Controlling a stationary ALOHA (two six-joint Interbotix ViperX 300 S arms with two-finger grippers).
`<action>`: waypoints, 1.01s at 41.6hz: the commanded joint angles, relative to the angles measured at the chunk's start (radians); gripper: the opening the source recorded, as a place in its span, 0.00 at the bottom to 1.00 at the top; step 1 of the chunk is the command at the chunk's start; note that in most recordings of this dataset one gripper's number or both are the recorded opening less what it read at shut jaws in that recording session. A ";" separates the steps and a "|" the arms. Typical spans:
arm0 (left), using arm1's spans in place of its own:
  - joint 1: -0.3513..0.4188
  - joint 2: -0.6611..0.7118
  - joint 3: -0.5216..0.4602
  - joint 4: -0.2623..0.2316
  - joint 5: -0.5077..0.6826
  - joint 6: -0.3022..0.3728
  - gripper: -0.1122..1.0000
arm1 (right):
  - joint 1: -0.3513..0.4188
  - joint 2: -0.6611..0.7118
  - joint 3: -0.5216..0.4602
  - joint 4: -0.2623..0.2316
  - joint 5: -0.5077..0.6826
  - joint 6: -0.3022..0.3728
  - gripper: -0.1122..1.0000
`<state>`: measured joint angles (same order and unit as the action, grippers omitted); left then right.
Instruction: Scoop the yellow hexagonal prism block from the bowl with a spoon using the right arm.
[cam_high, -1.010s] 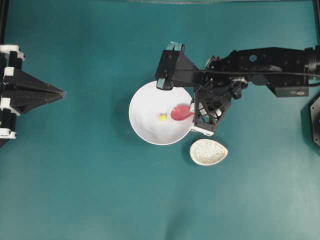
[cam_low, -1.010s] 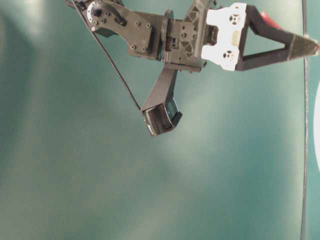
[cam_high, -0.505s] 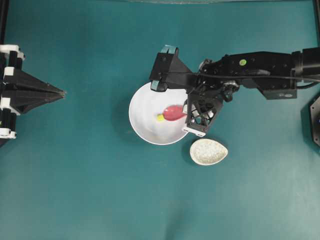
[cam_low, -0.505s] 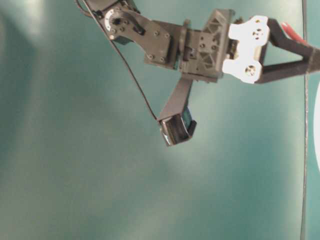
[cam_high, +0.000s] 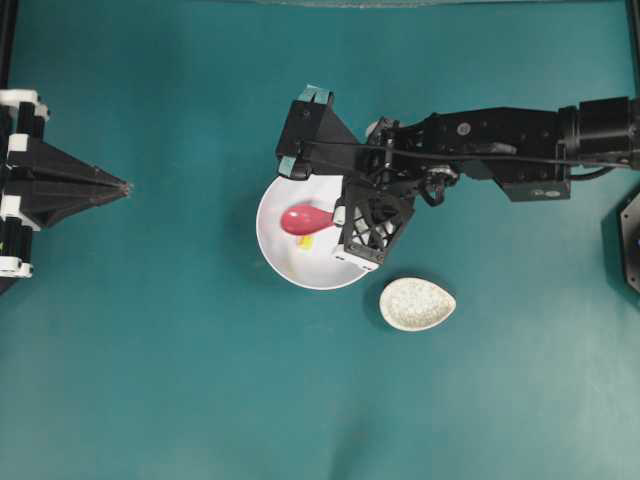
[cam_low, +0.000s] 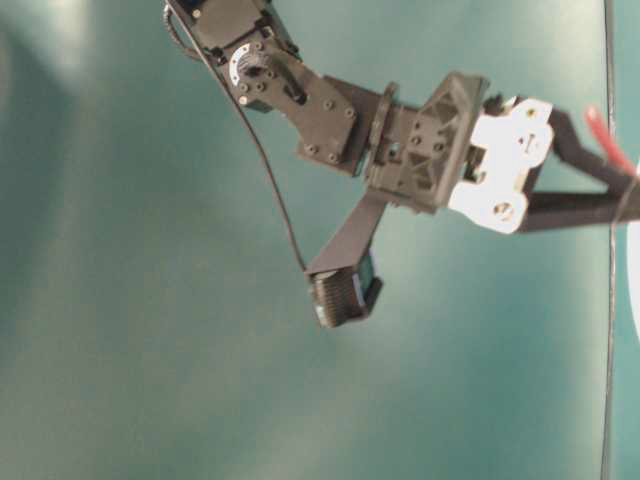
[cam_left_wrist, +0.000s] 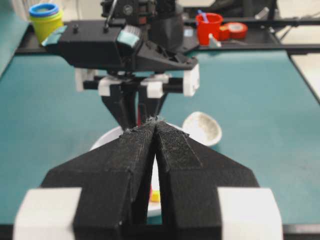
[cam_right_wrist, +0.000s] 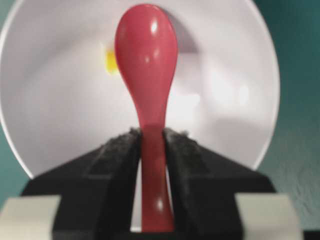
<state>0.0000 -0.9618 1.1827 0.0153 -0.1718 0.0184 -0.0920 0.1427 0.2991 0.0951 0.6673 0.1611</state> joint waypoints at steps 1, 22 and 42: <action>0.002 0.005 -0.017 0.003 -0.008 0.000 0.10 | 0.000 -0.018 -0.021 -0.002 -0.035 -0.002 0.31; 0.002 0.005 -0.017 0.003 -0.005 0.000 0.10 | 0.000 -0.086 -0.044 -0.002 -0.025 0.008 0.31; 0.000 0.005 -0.017 0.003 -0.005 0.000 0.10 | 0.000 -0.137 -0.046 0.002 0.256 0.075 0.31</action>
<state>0.0015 -0.9618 1.1827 0.0153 -0.1718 0.0184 -0.0936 0.0368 0.2761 0.0951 0.9081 0.2270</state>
